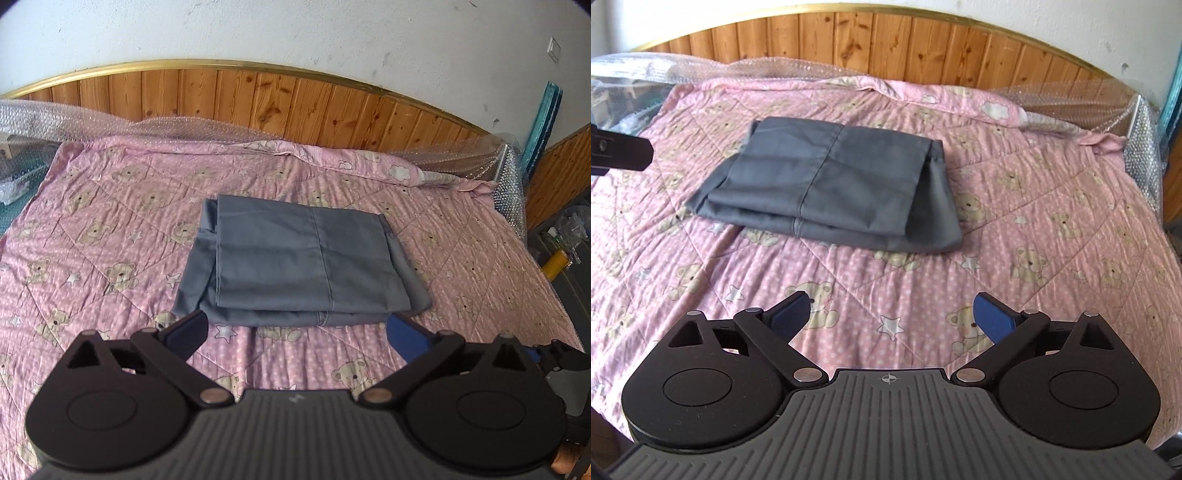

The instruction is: Fold clothes

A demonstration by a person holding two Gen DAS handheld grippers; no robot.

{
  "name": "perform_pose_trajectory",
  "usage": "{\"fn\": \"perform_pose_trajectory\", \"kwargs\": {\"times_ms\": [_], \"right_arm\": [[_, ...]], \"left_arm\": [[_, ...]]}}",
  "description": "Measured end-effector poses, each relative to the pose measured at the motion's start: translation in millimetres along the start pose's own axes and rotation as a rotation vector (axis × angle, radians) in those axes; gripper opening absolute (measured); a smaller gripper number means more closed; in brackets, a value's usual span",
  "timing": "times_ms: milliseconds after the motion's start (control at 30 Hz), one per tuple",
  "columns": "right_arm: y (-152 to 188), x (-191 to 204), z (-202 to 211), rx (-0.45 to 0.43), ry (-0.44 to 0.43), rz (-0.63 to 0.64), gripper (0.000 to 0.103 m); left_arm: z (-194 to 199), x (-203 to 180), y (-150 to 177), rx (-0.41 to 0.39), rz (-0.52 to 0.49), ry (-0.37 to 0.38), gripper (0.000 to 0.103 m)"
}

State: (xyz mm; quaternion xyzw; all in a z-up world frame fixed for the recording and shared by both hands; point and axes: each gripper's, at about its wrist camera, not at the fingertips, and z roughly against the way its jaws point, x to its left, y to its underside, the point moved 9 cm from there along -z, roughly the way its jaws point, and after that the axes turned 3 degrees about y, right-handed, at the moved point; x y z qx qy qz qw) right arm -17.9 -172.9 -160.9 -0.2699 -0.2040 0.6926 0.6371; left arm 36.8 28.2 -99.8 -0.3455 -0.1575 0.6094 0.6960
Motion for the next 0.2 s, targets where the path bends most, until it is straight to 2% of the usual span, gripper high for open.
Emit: {"fn": "perform_pose_trajectory", "kwargs": {"times_ms": [100, 200], "right_arm": [[-1, 3, -5, 0.002, -0.010, 0.029, 0.097], [-4, 4, -5, -0.006, -0.029, 0.037, 0.098]], "left_arm": [[1, -5, -4, -0.012, 0.005, -0.020, 0.103], [0, -12, -5, 0.004, 0.038, 0.006, 0.103]]}}
